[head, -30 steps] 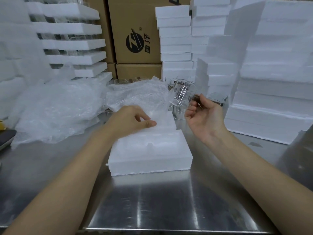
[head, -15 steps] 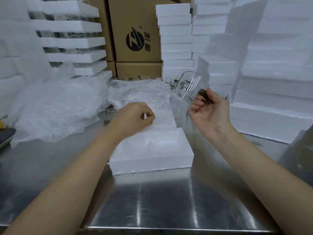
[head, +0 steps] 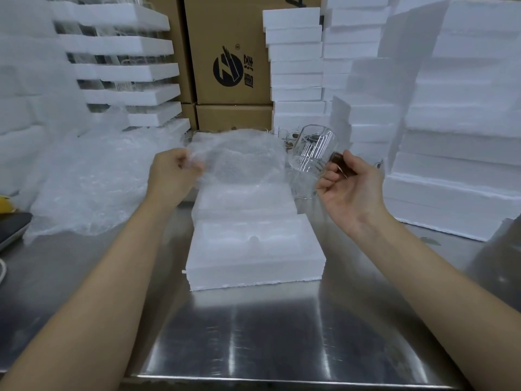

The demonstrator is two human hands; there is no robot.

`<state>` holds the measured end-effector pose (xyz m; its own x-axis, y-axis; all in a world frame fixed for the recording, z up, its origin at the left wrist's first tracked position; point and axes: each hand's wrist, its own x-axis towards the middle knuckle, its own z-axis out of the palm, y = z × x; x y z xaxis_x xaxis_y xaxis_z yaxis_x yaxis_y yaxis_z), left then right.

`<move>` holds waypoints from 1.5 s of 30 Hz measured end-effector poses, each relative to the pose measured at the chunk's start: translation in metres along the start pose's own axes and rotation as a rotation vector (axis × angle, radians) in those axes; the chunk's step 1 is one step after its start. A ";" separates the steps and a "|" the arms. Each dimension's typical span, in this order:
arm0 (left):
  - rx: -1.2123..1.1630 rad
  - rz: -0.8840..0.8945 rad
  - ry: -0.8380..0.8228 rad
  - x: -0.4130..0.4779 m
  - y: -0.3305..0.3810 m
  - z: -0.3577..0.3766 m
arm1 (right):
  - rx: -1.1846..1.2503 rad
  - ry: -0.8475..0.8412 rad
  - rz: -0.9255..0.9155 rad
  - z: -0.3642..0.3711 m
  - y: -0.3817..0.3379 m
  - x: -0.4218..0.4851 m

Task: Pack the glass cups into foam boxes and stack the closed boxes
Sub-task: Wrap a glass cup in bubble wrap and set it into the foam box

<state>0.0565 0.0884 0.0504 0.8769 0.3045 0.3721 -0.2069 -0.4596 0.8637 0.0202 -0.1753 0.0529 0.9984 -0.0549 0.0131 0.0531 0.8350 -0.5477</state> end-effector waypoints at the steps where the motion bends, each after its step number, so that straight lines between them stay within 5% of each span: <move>1: -0.092 -0.008 0.101 0.001 0.003 -0.003 | -0.005 0.000 0.002 0.000 0.000 0.000; 4: -0.225 0.184 0.592 0.001 0.024 -0.024 | -0.023 -0.005 0.001 0.001 0.000 0.000; 7: -0.015 0.624 0.791 -0.008 0.041 -0.034 | -0.112 -0.026 -0.016 0.001 0.002 -0.001; 10: 0.242 0.921 0.449 -0.022 0.048 -0.013 | -0.279 -0.049 -0.068 0.002 0.005 -0.002; 13: 0.437 0.823 -0.146 -0.037 0.046 0.016 | -0.368 -0.078 -0.089 0.004 0.007 -0.005; 16: 0.511 0.632 -0.420 -0.038 0.033 0.022 | -0.373 -0.085 -0.081 0.006 0.009 -0.008; 24: 0.476 0.693 -0.362 -0.024 0.032 0.009 | -0.368 -0.018 -0.122 0.004 0.004 -0.007; 39: 0.496 0.385 -0.621 -0.042 0.039 0.016 | -0.320 0.006 -0.207 0.002 0.000 -0.005; 45: 0.594 0.496 -0.605 -0.044 0.039 0.021 | -0.343 0.017 -0.206 0.001 0.001 -0.004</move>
<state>0.0187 0.0396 0.0602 0.8579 -0.4395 0.2662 -0.5054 -0.8152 0.2830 0.0162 -0.1736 0.0532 0.9670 -0.2132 0.1395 0.2396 0.5748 -0.7824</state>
